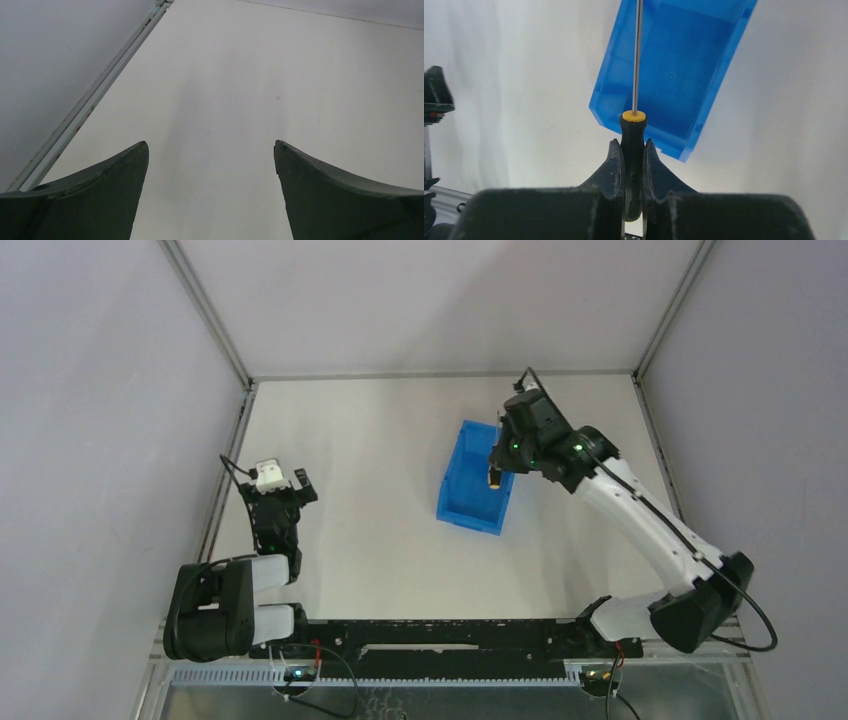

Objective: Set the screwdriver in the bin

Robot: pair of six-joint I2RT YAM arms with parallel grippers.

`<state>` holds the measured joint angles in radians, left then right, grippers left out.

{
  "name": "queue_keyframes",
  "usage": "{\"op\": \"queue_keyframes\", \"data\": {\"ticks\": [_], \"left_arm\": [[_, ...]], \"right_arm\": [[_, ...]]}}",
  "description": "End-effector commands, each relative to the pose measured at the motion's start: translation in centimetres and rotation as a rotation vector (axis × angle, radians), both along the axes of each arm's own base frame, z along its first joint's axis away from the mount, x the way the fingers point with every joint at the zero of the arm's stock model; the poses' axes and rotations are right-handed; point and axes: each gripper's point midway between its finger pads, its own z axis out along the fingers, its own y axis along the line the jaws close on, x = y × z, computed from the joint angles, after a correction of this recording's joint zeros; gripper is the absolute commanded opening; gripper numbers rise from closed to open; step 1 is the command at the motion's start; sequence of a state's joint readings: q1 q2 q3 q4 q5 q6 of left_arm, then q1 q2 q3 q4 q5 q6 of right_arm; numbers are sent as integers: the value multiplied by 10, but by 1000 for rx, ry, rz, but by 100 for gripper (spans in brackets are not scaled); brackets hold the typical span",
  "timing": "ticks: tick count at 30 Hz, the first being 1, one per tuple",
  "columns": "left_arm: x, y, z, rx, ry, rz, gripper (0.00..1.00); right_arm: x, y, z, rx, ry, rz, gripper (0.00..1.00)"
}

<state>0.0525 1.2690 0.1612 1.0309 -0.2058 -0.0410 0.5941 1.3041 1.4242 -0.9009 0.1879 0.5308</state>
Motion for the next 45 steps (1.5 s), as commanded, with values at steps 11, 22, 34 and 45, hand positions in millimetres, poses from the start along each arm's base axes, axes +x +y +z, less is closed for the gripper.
{"op": "queue_keyframes", "data": {"ticks": [11, 22, 34, 45], "left_arm": [[9, 0, 23, 23, -65, -3, 100], [9, 0, 23, 22, -66, -4, 100], [9, 0, 23, 23, -65, -4, 100], [9, 0, 23, 23, -65, -2, 100]], "right_arm": [[44, 36, -112, -97, 150, -168, 9], [40, 47, -210, -245, 322, -173, 22], [49, 46, -145, -197, 172, -125, 64], [34, -29, -15, -211, -174, -207, 91]]}}
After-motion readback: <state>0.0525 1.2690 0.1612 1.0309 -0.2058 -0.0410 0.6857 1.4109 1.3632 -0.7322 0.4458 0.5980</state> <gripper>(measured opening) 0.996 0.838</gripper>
